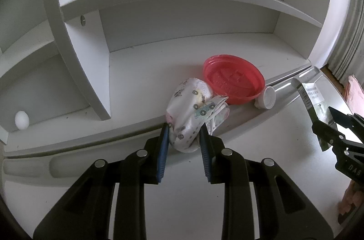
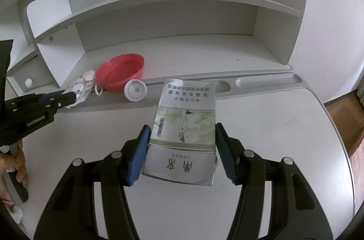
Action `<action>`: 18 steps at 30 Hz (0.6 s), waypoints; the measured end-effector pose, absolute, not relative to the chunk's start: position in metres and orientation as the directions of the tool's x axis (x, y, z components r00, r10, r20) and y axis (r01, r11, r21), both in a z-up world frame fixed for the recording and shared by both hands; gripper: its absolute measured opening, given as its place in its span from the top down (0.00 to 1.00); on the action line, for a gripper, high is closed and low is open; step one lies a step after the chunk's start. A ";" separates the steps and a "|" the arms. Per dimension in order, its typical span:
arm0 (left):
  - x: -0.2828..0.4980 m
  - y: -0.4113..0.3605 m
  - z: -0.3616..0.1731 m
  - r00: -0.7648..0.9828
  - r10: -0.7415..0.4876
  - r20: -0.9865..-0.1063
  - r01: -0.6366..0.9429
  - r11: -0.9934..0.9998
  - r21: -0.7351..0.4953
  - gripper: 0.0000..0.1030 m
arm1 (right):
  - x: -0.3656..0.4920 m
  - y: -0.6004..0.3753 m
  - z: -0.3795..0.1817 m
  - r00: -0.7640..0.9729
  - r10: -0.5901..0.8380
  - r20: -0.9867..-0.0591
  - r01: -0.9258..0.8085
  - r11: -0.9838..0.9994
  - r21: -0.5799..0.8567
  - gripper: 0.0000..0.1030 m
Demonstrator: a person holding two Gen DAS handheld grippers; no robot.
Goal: Collect trash
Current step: 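Carry both items over the bin and open both grippers to drop them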
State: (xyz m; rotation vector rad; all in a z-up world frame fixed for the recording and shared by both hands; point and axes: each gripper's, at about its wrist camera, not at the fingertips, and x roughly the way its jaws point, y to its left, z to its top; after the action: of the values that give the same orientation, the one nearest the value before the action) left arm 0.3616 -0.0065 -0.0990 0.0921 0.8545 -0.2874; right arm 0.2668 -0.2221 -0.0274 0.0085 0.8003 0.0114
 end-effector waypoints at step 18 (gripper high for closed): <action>0.335 -0.005 -0.071 0.678 -0.246 -0.693 0.311 0.950 -0.033 0.75 | 0.251 -0.228 -0.023 0.735 0.043 -0.677 -0.011 0.999 0.050 0.45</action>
State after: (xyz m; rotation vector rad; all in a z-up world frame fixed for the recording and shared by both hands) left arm 0.3351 -0.0048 -0.0705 0.0902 0.7644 -0.3134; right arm 0.2507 -0.2276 -0.0229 0.0439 0.7452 0.0296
